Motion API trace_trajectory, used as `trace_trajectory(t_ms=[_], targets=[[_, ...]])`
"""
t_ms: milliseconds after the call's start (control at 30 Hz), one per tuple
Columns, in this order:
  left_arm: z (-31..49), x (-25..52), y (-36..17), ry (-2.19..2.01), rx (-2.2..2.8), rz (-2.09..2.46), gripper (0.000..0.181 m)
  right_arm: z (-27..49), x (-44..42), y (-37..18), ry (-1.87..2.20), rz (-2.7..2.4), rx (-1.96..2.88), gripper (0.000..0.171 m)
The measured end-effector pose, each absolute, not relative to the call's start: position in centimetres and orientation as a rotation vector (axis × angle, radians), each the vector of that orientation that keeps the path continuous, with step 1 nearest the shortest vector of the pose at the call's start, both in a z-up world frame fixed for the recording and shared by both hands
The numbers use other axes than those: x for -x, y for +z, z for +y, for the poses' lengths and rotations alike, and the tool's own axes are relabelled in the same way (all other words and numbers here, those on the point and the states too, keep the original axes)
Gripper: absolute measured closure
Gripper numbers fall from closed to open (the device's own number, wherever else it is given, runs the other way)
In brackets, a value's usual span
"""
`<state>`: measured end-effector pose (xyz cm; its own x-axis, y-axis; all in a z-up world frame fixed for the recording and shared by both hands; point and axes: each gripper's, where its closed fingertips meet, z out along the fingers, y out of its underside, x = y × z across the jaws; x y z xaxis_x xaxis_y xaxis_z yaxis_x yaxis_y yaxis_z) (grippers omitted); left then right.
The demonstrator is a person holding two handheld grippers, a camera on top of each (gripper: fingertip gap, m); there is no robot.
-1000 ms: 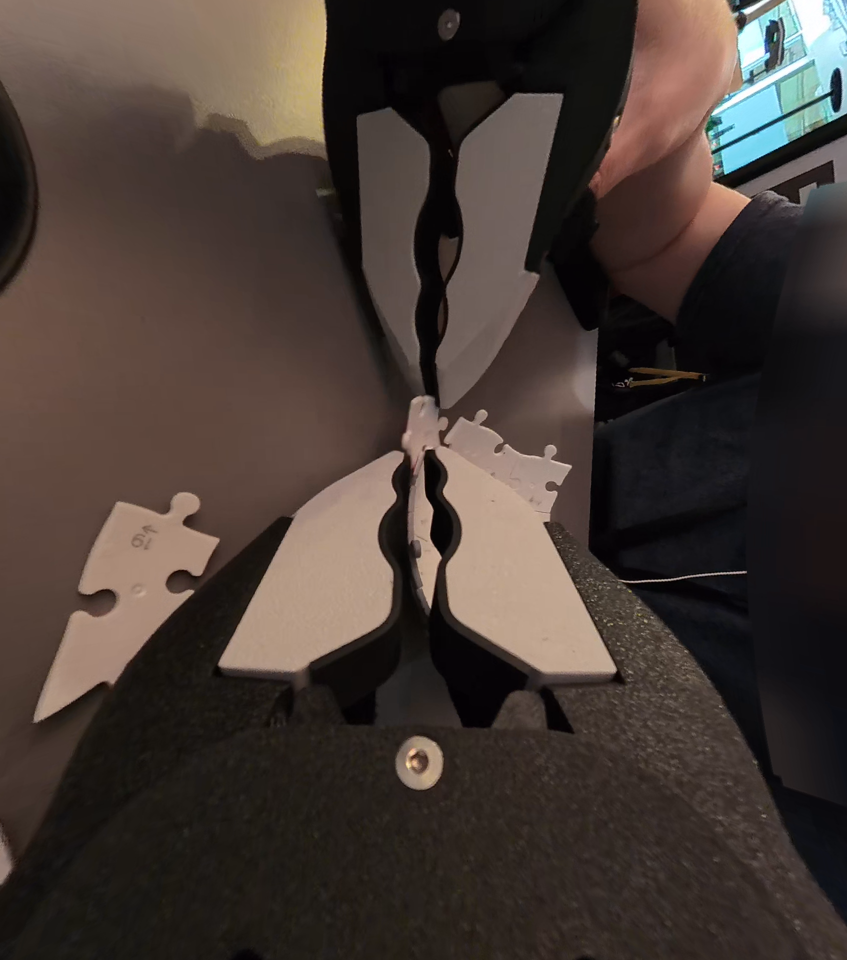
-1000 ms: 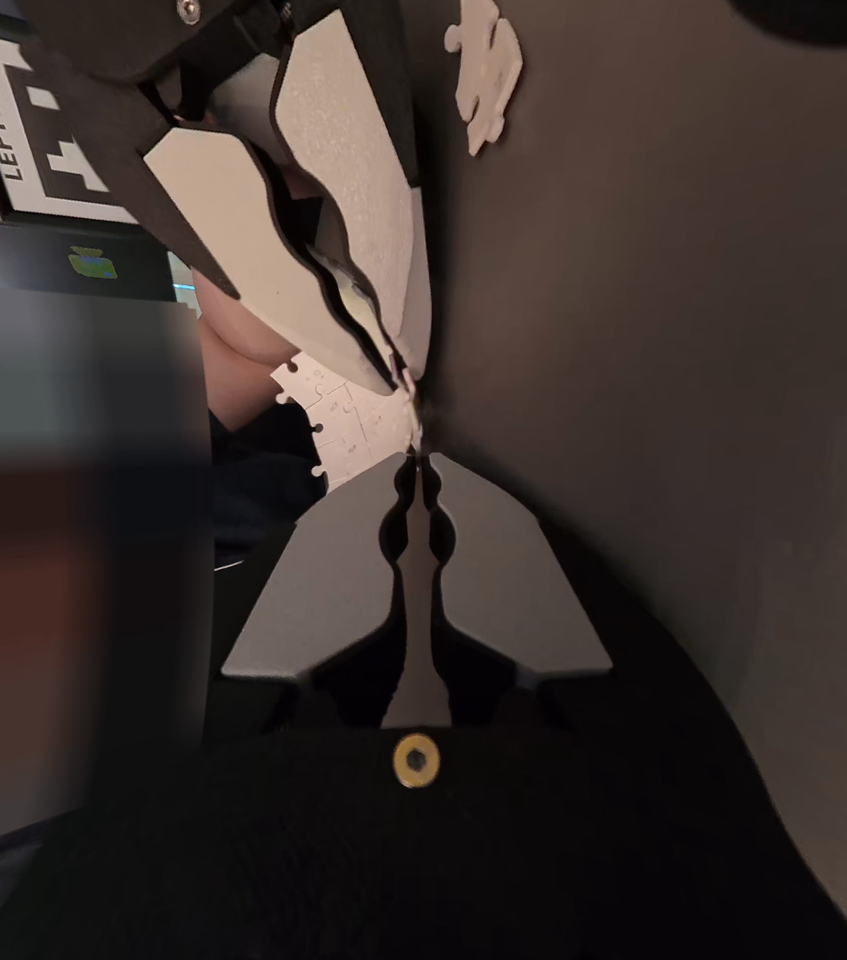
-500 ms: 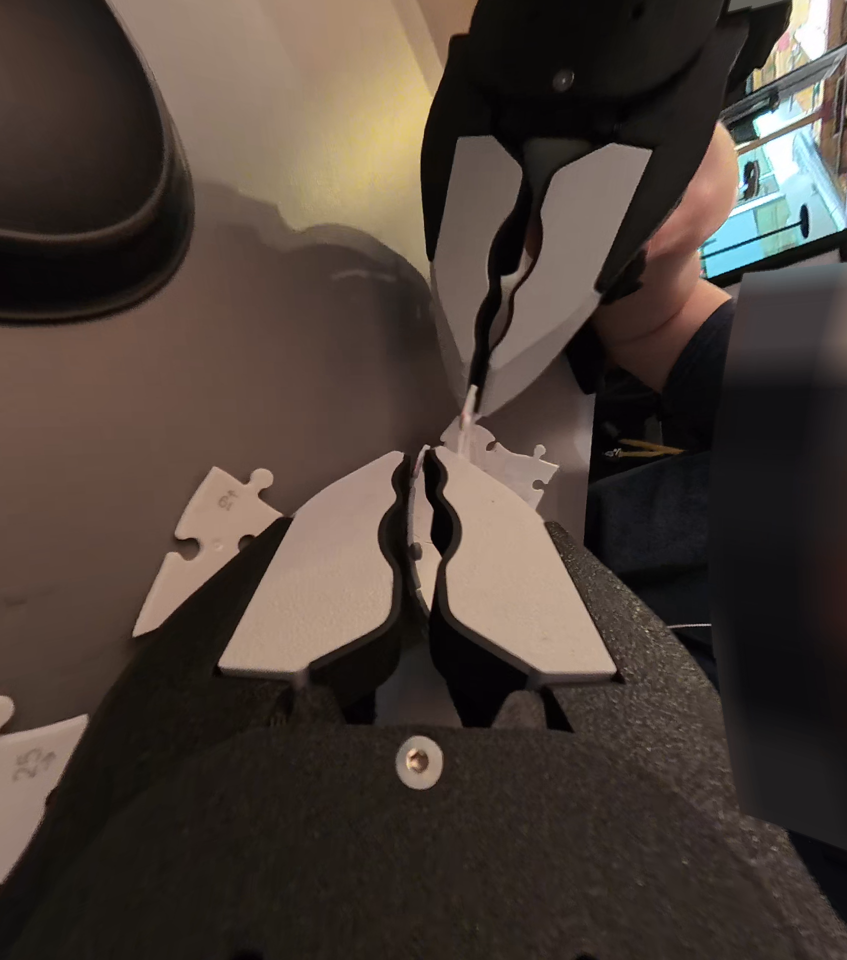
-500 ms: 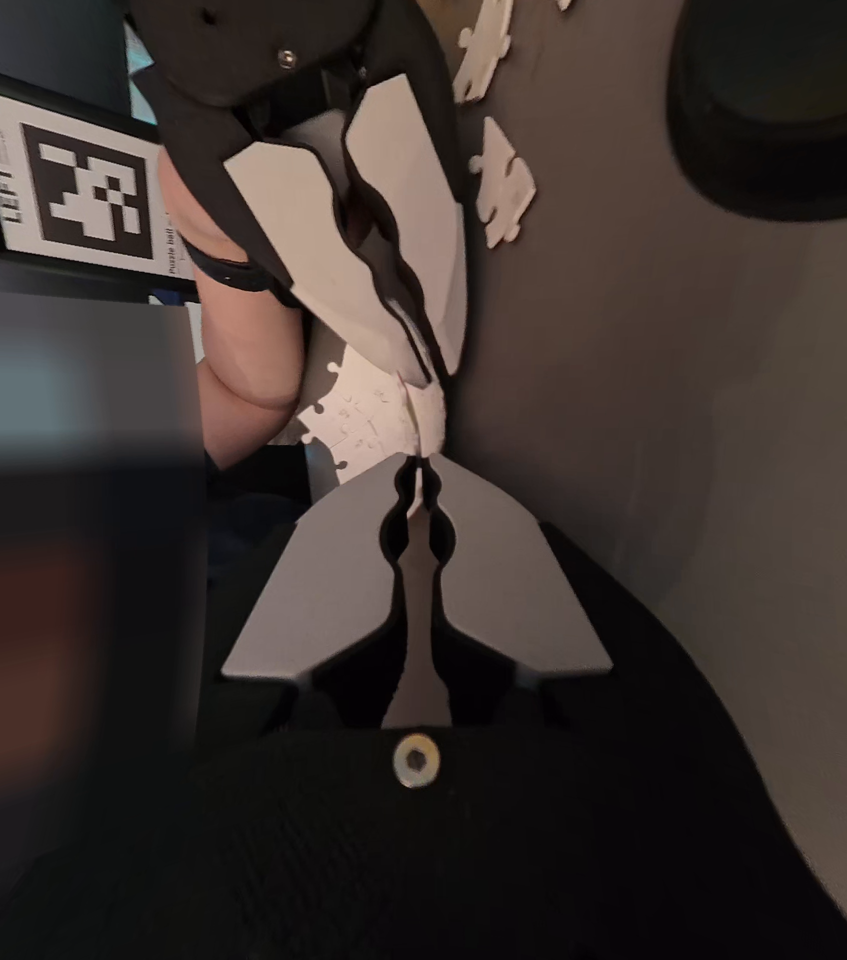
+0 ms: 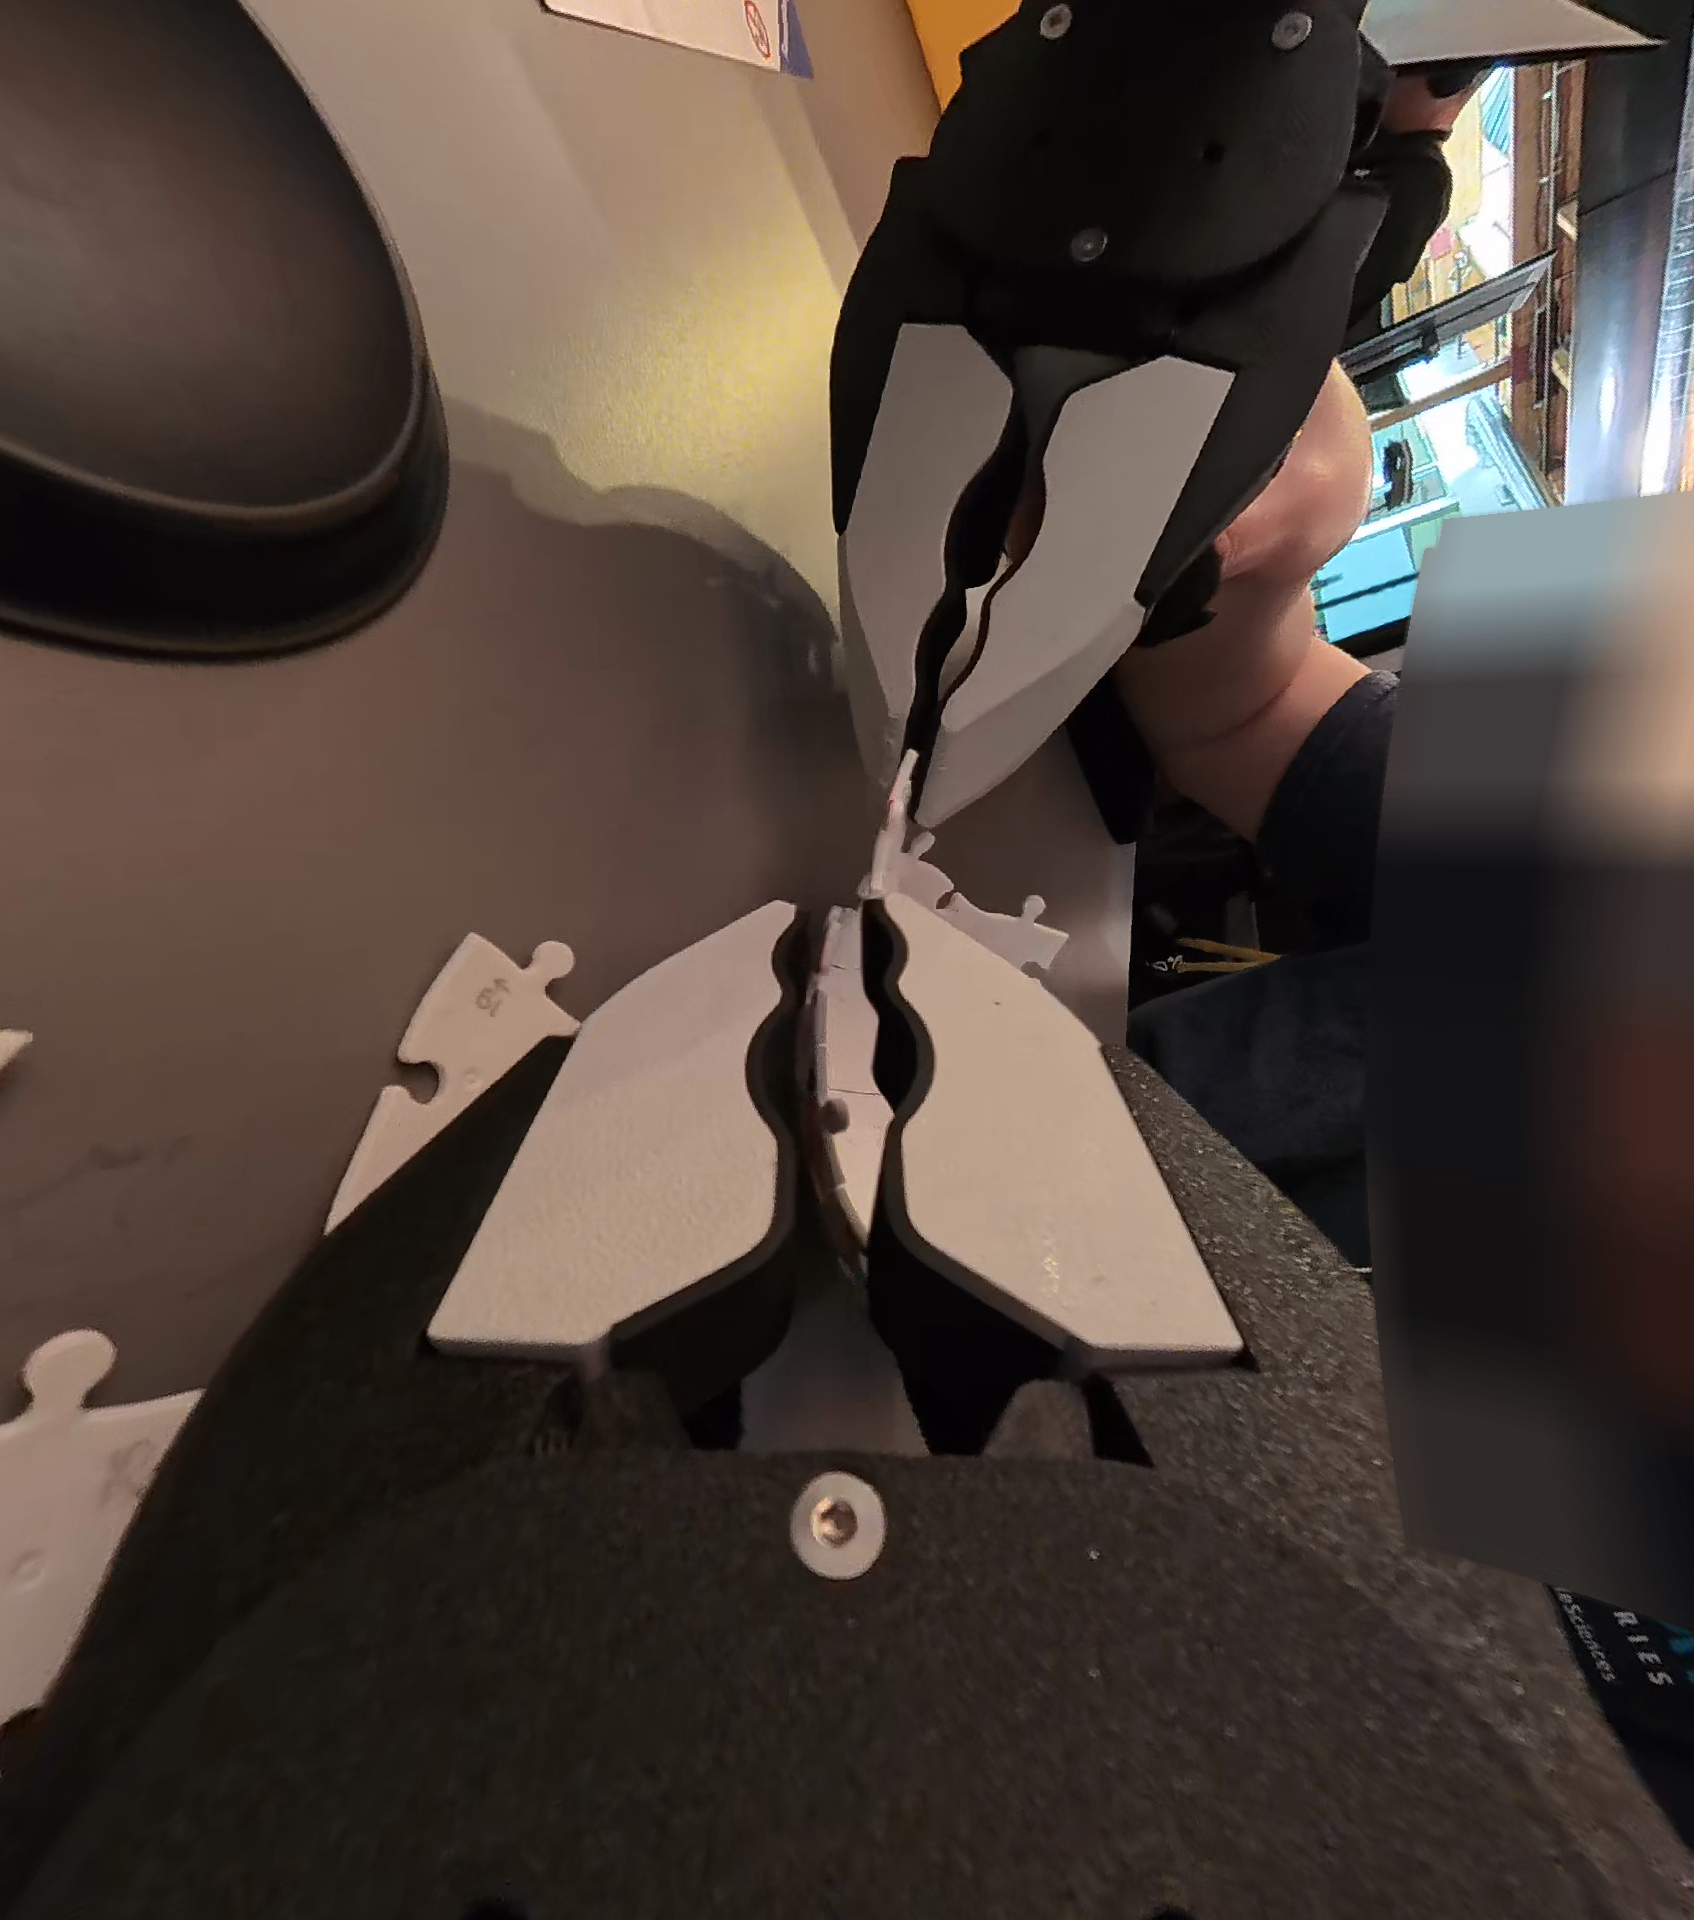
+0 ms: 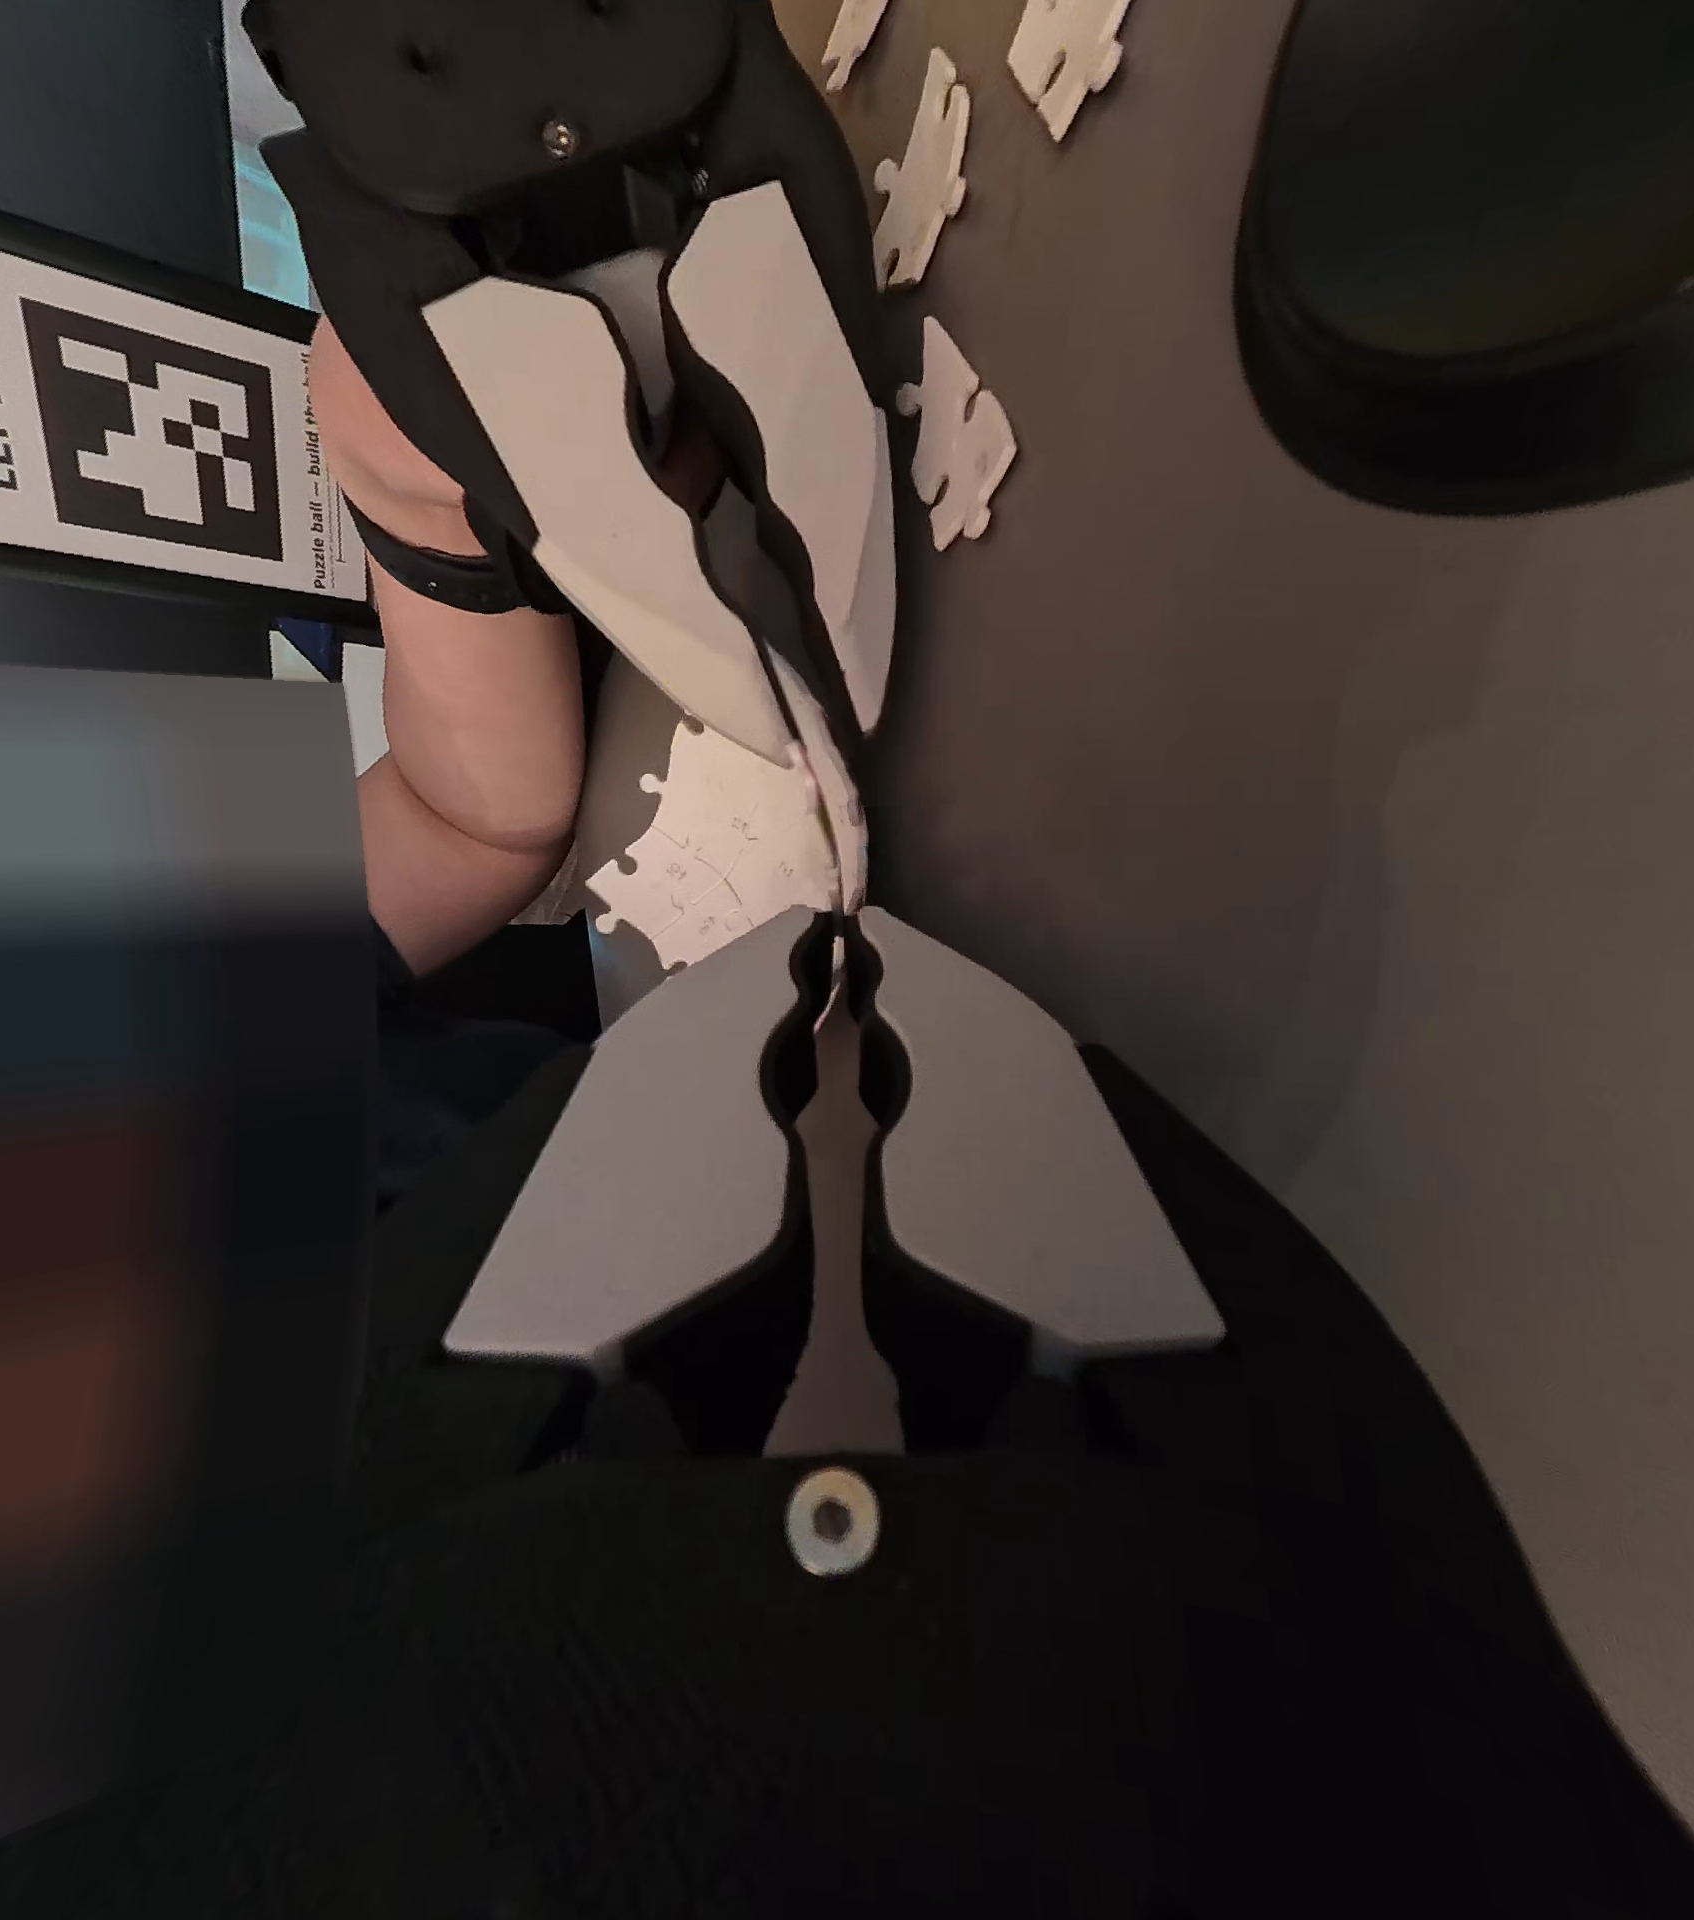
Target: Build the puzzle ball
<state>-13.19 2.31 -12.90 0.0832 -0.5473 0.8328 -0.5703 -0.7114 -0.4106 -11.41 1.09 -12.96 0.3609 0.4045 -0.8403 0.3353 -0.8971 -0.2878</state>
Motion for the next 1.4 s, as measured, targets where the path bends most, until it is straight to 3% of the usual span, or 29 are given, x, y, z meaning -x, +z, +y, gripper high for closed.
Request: trace_trajectory(t_ms=[667, 1033, 1200, 1400], targets=[[2.2, 13.1, -12.8, 1.759, -2.276, -1.195, 0.167, 1.2, 12.0, -13.1, 1.556, -0.728, 2.55, 0.168], [1.5, 13.1, -13.0, 1.712, -2.264, -1.29, 0.175, 0.7, 12.2, -13.3, 1.505, -0.805, 2.574, 0.168], [1.6, 13.1, -13.2, 1.691, -2.276, -1.302, 0.175, 1.4, 12.4, -12.4, 1.395, -0.977, 2.506, 0.149], [1.5, 12.8, -13.2, 1.685, -2.278, -1.324, 0.175, 2.5, 12.5, -12.7, 1.323, -1.173, 2.45, 0.145]])
